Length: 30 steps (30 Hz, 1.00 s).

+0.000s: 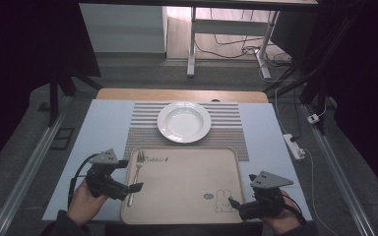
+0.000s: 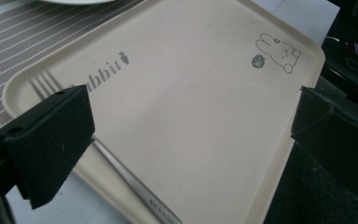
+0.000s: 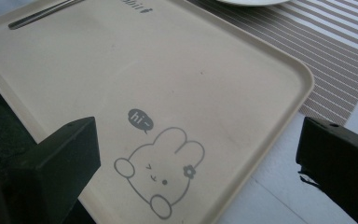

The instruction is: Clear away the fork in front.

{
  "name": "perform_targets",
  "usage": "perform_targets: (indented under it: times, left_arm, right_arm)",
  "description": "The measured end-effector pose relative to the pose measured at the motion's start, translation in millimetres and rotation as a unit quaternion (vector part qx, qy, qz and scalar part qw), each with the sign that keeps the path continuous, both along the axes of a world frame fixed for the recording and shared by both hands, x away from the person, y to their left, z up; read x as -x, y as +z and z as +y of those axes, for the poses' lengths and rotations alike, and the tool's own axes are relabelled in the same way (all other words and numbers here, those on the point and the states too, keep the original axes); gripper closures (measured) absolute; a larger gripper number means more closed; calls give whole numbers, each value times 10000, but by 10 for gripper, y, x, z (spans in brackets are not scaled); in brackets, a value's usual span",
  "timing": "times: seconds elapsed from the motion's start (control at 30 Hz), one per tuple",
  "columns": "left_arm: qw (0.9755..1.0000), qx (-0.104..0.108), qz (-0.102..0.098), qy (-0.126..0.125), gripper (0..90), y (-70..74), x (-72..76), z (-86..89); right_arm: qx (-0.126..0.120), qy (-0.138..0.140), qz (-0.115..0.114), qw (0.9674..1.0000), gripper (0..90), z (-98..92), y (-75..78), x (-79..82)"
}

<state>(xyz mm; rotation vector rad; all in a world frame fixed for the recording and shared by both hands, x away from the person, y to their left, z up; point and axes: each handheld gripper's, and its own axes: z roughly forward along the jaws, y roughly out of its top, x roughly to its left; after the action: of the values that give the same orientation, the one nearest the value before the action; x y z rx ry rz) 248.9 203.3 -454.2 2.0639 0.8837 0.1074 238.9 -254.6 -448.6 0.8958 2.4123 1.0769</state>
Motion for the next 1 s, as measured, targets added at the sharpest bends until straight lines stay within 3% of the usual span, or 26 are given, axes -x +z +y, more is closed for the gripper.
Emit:
perform_targets:
  times: [0.43,0.73,1.0]
  left_arm:
    - [9988,222,25,426,0,-39,366,420]
    - [9954,423,62,852,0,-106,583,743]
    - [9938,535,93,967,0,-149,678,890]
  right_arm:
    - [-58,-429,55,9990,0,-269,-6,141]
    - [-80,-658,99,9977,0,-409,-20,223]
    - [-85,-784,131,9968,0,-501,-29,292]
